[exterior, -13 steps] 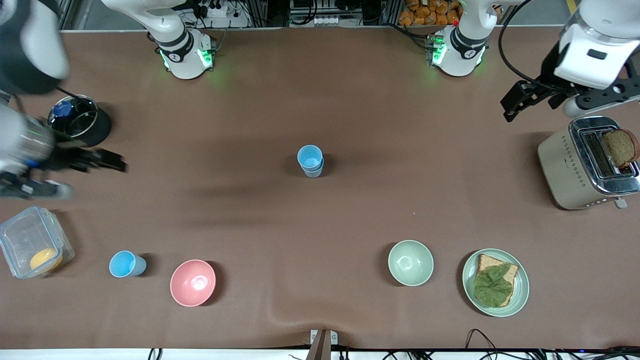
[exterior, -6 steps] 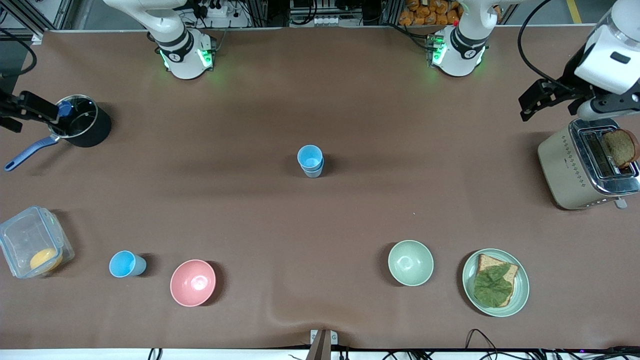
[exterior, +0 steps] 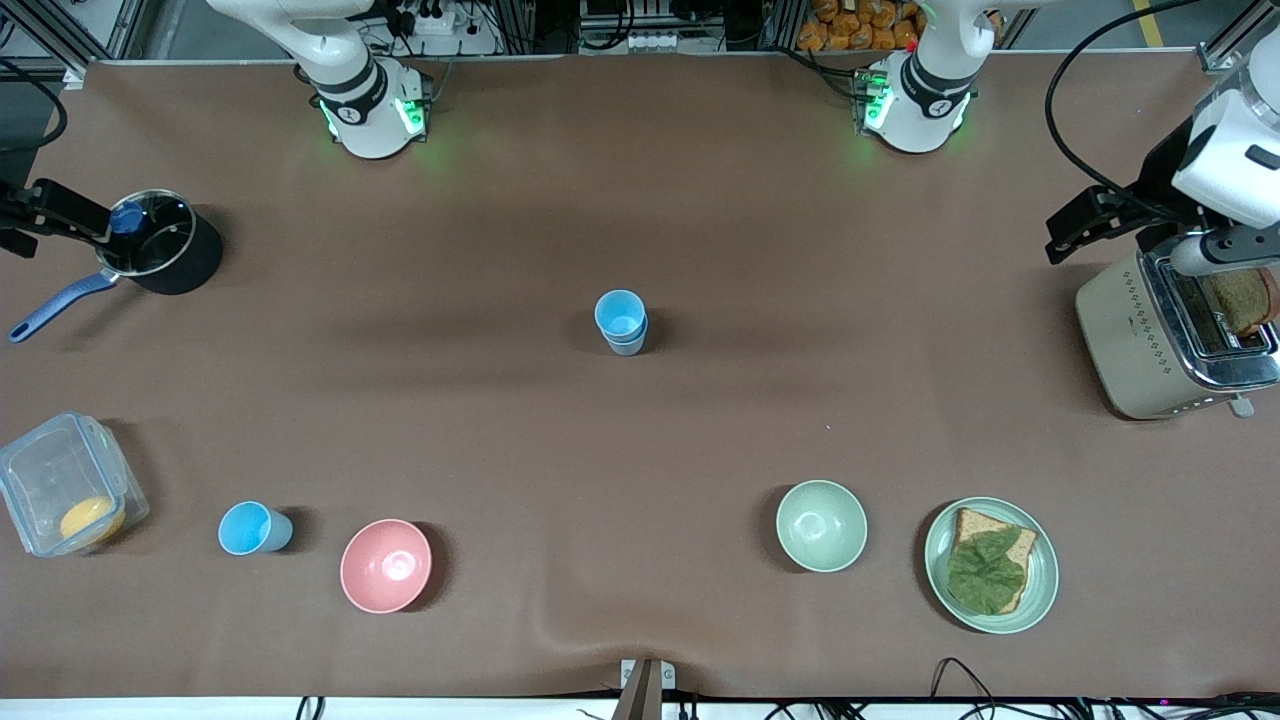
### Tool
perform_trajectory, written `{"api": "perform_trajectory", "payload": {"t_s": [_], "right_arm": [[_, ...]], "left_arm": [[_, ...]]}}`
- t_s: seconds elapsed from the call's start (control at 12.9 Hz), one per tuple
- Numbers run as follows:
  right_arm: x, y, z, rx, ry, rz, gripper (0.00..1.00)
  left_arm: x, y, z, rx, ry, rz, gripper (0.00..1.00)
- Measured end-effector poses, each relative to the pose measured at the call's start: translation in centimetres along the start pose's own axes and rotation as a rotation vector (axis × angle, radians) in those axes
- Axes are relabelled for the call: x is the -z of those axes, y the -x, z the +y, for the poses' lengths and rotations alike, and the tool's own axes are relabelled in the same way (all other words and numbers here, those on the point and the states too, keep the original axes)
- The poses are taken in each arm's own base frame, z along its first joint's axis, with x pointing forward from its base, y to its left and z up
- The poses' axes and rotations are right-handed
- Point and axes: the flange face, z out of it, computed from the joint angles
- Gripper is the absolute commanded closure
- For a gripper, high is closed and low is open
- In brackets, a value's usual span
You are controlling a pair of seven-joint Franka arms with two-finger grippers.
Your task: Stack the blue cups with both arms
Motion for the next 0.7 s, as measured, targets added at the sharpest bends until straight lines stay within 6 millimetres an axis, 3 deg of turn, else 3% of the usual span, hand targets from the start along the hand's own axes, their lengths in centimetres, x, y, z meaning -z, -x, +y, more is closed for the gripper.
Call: {"api": "perform_trajectory", "payload": {"t_s": [0.39,0.7], "right_arm": [[-0.1,0.1,0.3,-0.004,0.01,-0.006,0.0],[-0.1,0.1,0.3,-0.004,0.01,-0.006,0.0]], "left_arm": [[-0.2,-0.8,-2.7,-0.071,0.001,-0.004,0.0],[-0.3,-1.0,-3.2,-0.068,0.016,-0.009,0.0]]}}
